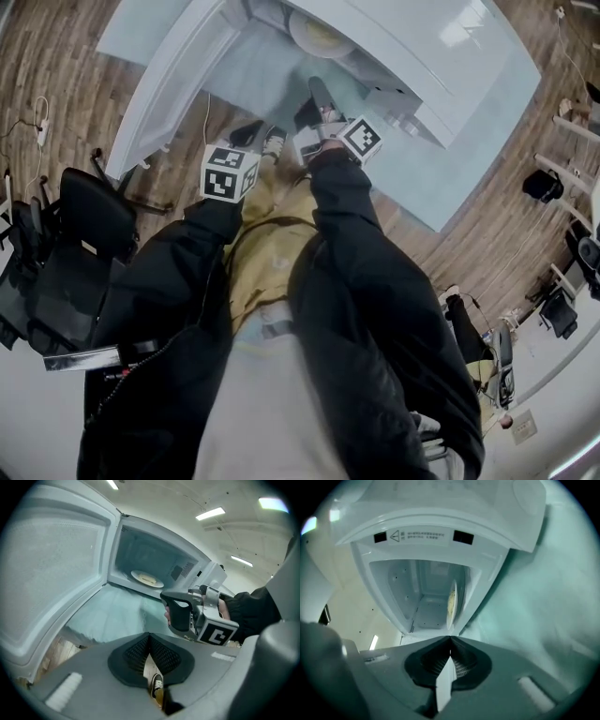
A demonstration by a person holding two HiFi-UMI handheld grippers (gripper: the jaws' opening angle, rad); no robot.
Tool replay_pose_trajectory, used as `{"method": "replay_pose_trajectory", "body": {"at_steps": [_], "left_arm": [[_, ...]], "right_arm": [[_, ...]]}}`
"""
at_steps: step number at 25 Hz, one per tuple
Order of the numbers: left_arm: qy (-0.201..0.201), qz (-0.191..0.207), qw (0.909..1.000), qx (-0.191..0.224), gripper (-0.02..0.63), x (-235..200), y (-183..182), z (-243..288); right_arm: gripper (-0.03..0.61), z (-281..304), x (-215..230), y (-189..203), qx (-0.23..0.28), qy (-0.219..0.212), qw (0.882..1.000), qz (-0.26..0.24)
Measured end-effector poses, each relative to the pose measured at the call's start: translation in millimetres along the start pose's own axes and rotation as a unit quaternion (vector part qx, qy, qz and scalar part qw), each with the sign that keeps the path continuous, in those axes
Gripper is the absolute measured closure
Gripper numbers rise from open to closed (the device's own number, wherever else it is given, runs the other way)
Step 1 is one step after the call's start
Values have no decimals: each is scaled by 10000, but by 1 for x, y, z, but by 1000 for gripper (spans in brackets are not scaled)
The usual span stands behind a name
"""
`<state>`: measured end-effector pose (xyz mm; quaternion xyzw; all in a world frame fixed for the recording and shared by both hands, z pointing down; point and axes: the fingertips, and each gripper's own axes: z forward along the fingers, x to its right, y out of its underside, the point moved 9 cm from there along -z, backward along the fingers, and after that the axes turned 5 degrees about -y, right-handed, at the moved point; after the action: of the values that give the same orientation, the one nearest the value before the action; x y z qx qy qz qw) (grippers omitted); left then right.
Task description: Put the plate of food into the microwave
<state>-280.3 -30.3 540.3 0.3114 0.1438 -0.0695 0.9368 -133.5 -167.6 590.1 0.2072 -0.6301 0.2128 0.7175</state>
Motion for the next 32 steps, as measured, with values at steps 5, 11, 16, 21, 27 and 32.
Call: {"method": "replay_pose_trajectory", "body": {"at_steps": [5, 11, 16, 21, 27, 32], "left_arm": [[72, 151, 9997, 159, 618, 18, -13, -8], [236, 249, 9988, 343, 617, 46, -36, -21], [483, 747, 9927, 812, 617, 86, -74, -43], [584, 1124, 9829, 1337, 618, 118, -107, -65], [659, 1349, 9712, 1851, 617, 155, -135, -86], [815, 1772, 9522, 2352, 617, 201, -160, -95]], "right_arm": [[582, -28, -20, 10, -331, 30, 9983, -489], [584, -69, -62, 3, -565, 67, 9859, -1574], [584, -99, -120, -15, -509, -125, 9606, -2730], [584, -114, -185, -30, -412, -236, 8976, -4382], [583, -135, -246, -43, -185, -29, 8233, -5673], [581, -160, -268, -61, 206, 310, 7629, -6454]]}}
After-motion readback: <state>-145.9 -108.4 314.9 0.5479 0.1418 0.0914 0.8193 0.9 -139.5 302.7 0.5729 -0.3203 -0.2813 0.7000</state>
